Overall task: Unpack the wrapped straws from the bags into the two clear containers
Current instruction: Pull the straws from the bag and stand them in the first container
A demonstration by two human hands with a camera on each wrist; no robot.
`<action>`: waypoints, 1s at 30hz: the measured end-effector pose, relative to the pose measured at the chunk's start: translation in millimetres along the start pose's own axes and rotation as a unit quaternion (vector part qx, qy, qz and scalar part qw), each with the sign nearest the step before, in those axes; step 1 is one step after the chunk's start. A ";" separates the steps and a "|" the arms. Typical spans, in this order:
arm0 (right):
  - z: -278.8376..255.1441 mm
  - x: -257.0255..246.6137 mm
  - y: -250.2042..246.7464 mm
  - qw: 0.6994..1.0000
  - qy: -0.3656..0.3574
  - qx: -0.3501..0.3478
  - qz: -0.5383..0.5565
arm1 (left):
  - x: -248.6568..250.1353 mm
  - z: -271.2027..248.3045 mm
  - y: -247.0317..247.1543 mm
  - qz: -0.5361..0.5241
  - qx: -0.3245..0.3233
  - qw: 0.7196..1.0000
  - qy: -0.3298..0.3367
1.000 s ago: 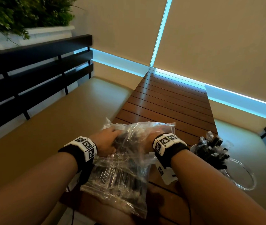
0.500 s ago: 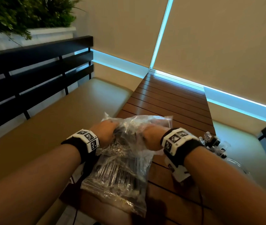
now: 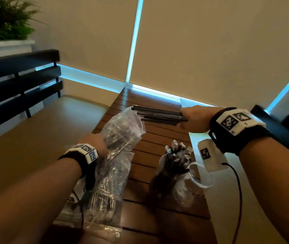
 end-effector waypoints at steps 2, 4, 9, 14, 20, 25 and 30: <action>-6.9 22.4 -1.1 0.999 0.023 0.009 0.034 | 8.0 7.1 8.4 0.004 -0.009 1.000 -0.008; -12.7 36.4 0.8 0.996 0.035 0.033 0.081 | 18.2 5.8 15.1 0.036 -0.031 0.998 -0.037; -19.6 23.8 27.5 0.970 -0.002 0.093 0.226 | 84.1 -27.3 -43.4 -0.048 0.180 0.982 0.015; -15.0 -12.8 62.6 0.906 -0.059 0.169 0.383 | 147.8 -58.7 -106.1 -0.696 0.072 0.688 0.193; -15.4 -45.2 62.2 0.843 -0.078 0.213 0.488 | 175.4 -60.9 -142.3 -0.814 0.175 0.550 0.068; -23.9 -29.0 52.1 0.805 -0.036 0.212 0.553 | 183.7 -84.2 -177.7 -0.699 0.318 0.624 0.145; -17.7 -18.6 51.3 0.817 -0.043 0.049 0.572 | 205.2 -109.4 -189.6 -0.574 0.363 0.680 0.277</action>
Point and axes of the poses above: each hand's wrist, its own z-axis towards the middle knuckle, its own y-axis out of the palm, x = y × z, the point moved 4 cm from there along z, towards the middle knuckle, and after that the axes turned 8 degrees about y, right-handed, at the moved point
